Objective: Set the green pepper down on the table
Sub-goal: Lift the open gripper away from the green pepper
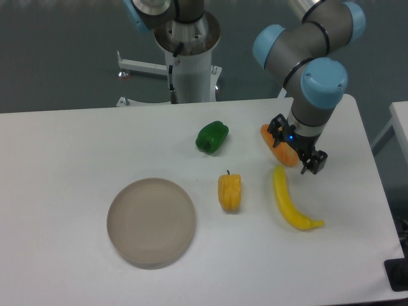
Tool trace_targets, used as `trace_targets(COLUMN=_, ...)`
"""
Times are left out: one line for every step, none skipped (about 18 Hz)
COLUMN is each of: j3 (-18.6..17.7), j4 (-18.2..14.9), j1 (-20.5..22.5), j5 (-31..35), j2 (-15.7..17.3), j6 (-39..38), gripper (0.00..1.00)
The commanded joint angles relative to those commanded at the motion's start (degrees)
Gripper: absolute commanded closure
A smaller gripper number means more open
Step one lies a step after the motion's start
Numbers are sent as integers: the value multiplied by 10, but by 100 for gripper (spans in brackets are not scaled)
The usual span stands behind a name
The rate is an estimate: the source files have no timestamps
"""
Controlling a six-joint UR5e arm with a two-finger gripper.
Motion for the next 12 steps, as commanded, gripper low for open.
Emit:
trace_targets(j3=5, j4=0, j1=-7, j5=2, j2=-4, j6=-5, gripper=0)
trace_targets(j3=11, j4=-1, j1=-13, j5=4, j2=-7, j6=-6, gripper=0)
trace_targets(j3=11, j4=-1, j1=-17, j5=3, j2=-6, j6=-6, gripper=0)
trace_targets(j3=11, j4=-1, j1=-17, j5=3, j2=-6, j6=-6, gripper=0)
trace_targets(j3=11, j4=-2, j1=-18, j5=2, j2=-5, j6=-6, gripper=0)
trace_targets(j3=10, j4=-2, j1=-18, j5=3, j2=-5, j6=-6, gripper=0)
trace_targets(j3=9, j4=-2, j1=-18, j5=3, j2=-6, j6=-5, gripper=0)
trace_targets(j3=8, j4=-2, j1=-18, j5=3, j2=-6, j6=-5, gripper=0)
trace_targets(j3=6, j4=-2, j1=-18, j5=4, j2=-5, j6=-2, gripper=0)
trace_targets(j3=5, j4=-2, j1=-17, j5=4, j2=-4, j6=0, gripper=0)
trace_targets(j3=4, j4=-2, j1=-17, j5=4, j2=-3, j6=2, gripper=0)
trace_targets(j3=4, j4=-2, j1=-16, j5=4, j2=-2, j6=2, gripper=0)
